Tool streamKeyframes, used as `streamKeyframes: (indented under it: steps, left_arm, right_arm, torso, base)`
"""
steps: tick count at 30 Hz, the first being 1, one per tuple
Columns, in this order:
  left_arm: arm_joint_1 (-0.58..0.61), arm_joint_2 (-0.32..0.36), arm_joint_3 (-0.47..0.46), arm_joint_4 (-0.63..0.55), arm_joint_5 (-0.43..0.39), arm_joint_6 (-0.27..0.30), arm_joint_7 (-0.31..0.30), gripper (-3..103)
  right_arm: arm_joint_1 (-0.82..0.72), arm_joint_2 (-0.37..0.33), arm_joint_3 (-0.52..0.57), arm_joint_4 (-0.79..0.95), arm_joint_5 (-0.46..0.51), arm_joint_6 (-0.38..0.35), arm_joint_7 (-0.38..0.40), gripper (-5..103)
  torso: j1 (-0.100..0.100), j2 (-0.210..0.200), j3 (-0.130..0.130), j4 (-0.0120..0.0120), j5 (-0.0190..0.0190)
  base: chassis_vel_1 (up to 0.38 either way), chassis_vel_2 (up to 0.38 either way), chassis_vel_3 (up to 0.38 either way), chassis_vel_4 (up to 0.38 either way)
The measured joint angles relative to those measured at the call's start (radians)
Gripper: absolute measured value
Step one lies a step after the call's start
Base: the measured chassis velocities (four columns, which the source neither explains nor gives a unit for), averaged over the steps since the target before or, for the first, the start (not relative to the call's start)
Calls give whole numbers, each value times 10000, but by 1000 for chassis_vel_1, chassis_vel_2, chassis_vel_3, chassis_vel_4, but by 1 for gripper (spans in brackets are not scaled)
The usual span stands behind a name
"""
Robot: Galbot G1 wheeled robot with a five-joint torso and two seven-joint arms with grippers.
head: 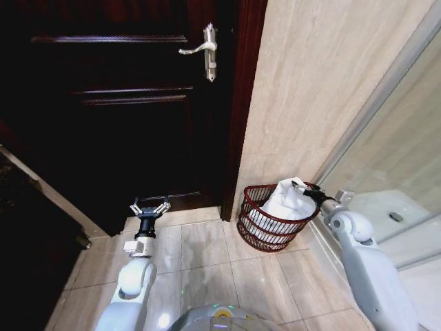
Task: Discard the used towel into the hamper.
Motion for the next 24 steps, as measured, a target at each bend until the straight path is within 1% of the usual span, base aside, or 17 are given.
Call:
streamKeyframes:
  steps: [4,6,7,8,9,10,12,18,21,24]
  left_arm:
    - [-28,61,23,-48,7,67,1,100]
    - [-28,79,20,-62,7,79,1,100]
    - [-33,134,4,-91,7,111,1,100]
    - [-53,180,-7,-112,7,148,1,100]
    - [-53,180,-7,-112,7,148,1,100]
    - [-88,195,-10,-125,6,190,1,100]
    - [-141,180,22,-134,11,239,1,100]
    - [-186,99,137,-152,39,287,19,100]
    - [-165,112,101,-166,29,289,23,100]
    - [-157,160,54,-163,4,283,23,100]
  right_arm:
    - [-131,-131,-86,-113,710,-608,-171,100]
    - [-153,-132,-90,-102,785,-666,-186,100]
    - [-210,-126,-103,-39,1025,-867,-217,100]
    - [-258,-80,-128,89,1300,-1196,-221,100]
    - [-258,-80,-128,89,1300,-1196,-221,100]
    - [-314,-34,-203,235,1493,-1483,-222,100]
    - [-398,11,-373,409,1577,-1774,-261,100]
    - [-368,123,-856,500,1817,-1928,-33,100]
    - [-282,327,-1214,392,2096,-1928,360,100]
    - [-307,420,-1379,389,2145,-1927,580,100]
  torso:
    - [0,0,0,0,-3]
    - [0,0,0,-1,-2]
    - [0,0,0,-1,2]
    - [0,0,0,-1,-1]
    - [0,0,0,-1,-1]
    - [-1,0,-1,0,-4]
    - [-1,0,0,0,0]
    - [-1,0,0,-1,-1]
    - [-1,0,0,1,-1]
    - [-1,0,-1,2,-2]
  base:
    - [0,0,0,0]
    - [0,0,0,0]
    - [0,0,0,0]
    - [0,0,0,0]
    - [0,0,0,0]
    - [0,0,0,0]
    - [0,0,0,0]
    - [0,0,0,0]
    - [0,0,0,0]
    - [0,0,0,0]
